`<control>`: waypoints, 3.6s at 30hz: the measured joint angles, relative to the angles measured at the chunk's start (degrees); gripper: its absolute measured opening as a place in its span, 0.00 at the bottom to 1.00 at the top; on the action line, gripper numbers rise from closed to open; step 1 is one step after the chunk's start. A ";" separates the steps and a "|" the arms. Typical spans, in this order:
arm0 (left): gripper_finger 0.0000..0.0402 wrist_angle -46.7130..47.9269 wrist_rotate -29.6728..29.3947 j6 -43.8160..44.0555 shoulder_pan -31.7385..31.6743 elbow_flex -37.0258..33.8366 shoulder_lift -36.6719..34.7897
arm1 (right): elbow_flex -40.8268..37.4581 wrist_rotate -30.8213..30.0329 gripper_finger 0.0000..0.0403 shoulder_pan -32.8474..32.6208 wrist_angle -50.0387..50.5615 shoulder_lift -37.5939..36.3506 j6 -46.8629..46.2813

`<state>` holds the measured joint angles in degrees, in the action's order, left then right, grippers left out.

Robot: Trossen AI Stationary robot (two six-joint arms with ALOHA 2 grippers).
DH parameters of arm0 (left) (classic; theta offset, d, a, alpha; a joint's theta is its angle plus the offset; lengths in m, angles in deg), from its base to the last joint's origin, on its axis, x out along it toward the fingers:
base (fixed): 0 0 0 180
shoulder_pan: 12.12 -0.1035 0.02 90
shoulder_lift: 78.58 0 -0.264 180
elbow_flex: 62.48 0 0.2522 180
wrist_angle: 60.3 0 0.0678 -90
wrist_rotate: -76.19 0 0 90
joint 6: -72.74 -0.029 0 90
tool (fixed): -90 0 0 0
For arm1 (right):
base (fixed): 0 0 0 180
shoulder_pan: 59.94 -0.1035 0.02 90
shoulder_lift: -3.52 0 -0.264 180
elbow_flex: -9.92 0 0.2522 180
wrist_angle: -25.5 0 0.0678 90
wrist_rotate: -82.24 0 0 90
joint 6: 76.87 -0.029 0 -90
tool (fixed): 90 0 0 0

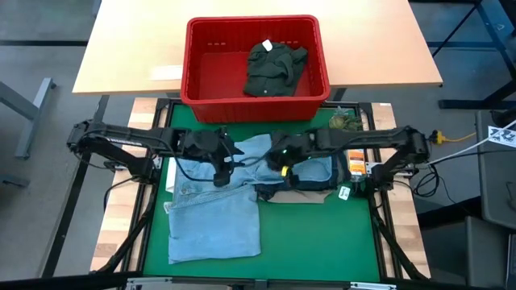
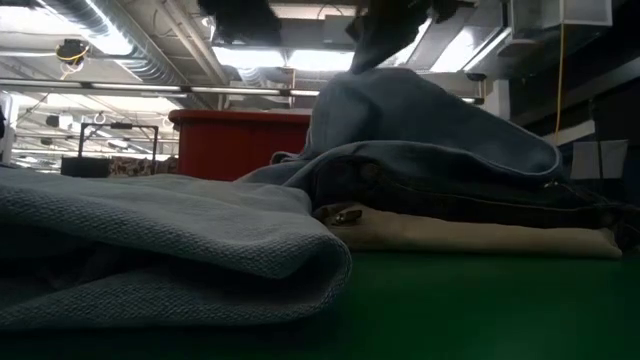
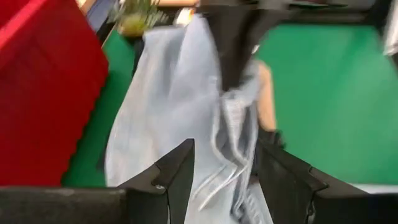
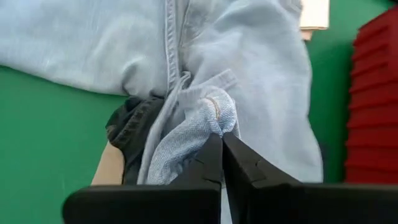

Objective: Fold Laundry from Bin
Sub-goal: Fold the light blue jeans

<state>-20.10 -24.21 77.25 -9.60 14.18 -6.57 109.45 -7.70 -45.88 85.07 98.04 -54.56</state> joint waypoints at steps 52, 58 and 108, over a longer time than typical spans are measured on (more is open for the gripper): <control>0.24 -5.69 -10.10 -7.31 -3.76 -5.86 20.65 | 0.79 -12.96 0.00 -5.10 -0.31 2.12 0.39; 0.03 -8.33 -14.26 -9.14 -5.60 -5.84 20.36 | 0.79 -13.99 0.00 -5.10 3.01 2.12 0.03; 0.02 -24.52 -6.51 -43.54 -23.60 -4.61 20.22 | 6.97 -8.12 0.00 -5.02 1.96 4.02 -13.57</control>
<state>-44.62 -30.72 33.71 -33.20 9.57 13.64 116.43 -15.82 -50.90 87.03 102.05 -68.14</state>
